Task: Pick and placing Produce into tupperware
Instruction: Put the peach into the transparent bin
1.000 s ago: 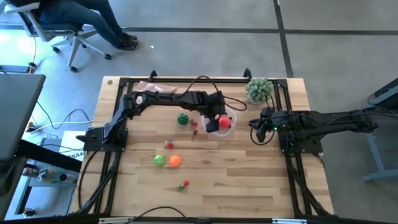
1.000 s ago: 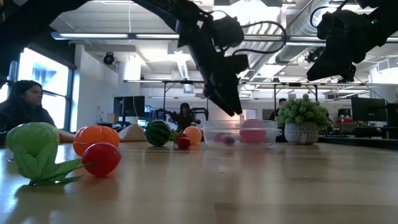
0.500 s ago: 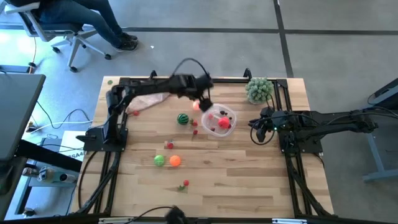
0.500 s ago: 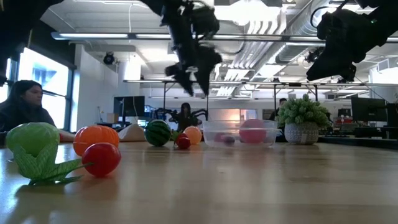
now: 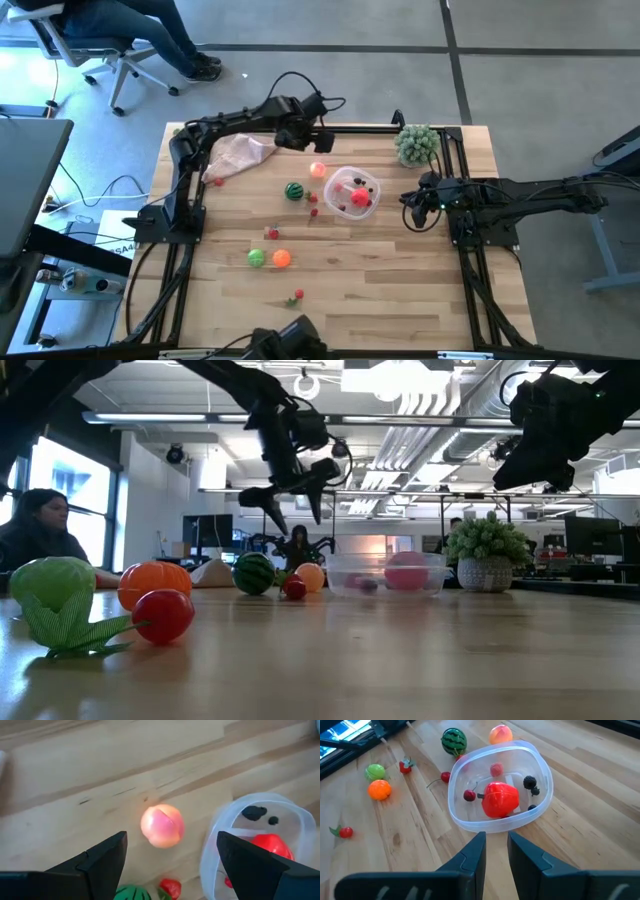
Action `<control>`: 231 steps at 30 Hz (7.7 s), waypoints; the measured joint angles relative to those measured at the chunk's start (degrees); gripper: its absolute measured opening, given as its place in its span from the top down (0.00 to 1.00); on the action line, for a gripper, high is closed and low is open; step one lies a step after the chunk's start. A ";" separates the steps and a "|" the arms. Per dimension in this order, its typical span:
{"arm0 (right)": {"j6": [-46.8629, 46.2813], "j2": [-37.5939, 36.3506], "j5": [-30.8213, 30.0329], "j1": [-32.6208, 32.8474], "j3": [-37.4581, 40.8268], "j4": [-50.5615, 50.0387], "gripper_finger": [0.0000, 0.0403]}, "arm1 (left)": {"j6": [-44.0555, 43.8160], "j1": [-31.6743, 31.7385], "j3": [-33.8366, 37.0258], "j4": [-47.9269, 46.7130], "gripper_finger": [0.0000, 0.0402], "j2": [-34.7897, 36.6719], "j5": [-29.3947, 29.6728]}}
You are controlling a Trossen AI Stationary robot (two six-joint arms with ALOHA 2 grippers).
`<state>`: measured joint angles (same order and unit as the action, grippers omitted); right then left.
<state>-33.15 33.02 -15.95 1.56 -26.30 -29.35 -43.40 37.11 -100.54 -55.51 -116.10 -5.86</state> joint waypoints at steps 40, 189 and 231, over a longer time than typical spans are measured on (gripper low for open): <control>2.10 -0.01 0.07 -0.01 0.00 -0.41 0.82 | -3.63 -8.05 -0.02 9.09 0.26 -2.85 0.35; 2.10 0.00 0.07 -0.02 0.00 -0.03 0.82 | -3.17 -1.83 -15.51 11.68 0.26 -20.01 -0.54; 2.10 0.01 0.07 -0.02 0.00 -0.01 0.82 | 1.21 -1.83 -26.35 4.62 0.26 -26.28 -0.44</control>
<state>-31.05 33.04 -15.88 1.54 -26.30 -29.36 -42.19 35.29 -126.89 -50.89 -142.39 -6.29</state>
